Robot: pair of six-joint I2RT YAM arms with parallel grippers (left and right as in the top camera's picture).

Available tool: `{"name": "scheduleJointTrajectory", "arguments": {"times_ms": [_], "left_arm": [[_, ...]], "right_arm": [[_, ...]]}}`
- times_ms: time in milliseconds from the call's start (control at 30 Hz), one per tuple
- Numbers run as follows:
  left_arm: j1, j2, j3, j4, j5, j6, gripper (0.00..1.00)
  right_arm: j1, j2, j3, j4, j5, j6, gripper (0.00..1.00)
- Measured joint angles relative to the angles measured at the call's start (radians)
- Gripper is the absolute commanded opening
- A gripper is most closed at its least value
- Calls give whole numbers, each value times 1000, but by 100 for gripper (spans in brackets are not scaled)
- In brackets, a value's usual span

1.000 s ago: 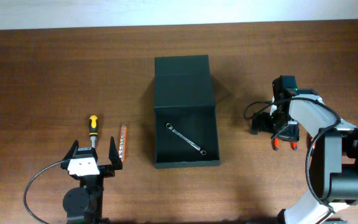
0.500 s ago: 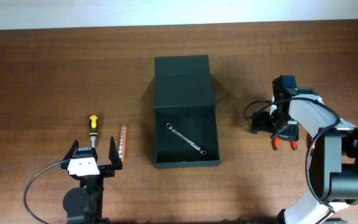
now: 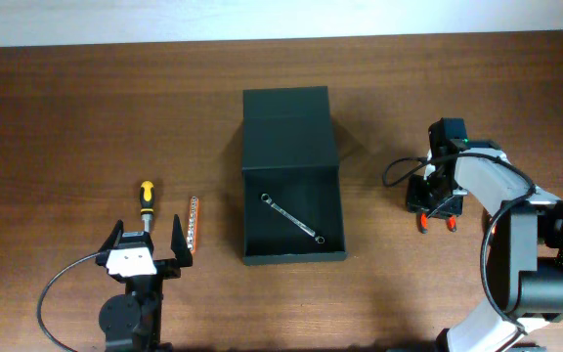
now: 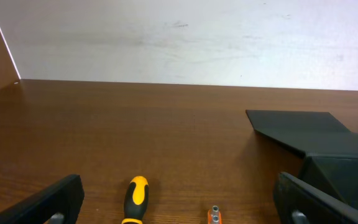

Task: Pack container
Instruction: 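Lower the right gripper and grasp the red cutters by the head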

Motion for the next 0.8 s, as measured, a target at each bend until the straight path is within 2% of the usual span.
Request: {"name": "scheduleJointTrajectory", "arguments": {"times_ms": [67,267,533,800], "left_arm": [[0,0,0,0,0,0,99],[0,0,0,0,0,0,99],[0,0,0,0,0,0,99],[0,0,0,0,0,0,99]], "right_arm": [[0,0,0,0,0,-3,30],[0,0,0,0,0,-3,13],[0,0,0,0,0,-3,11],[0,0,0,11,0,-4,4]]}}
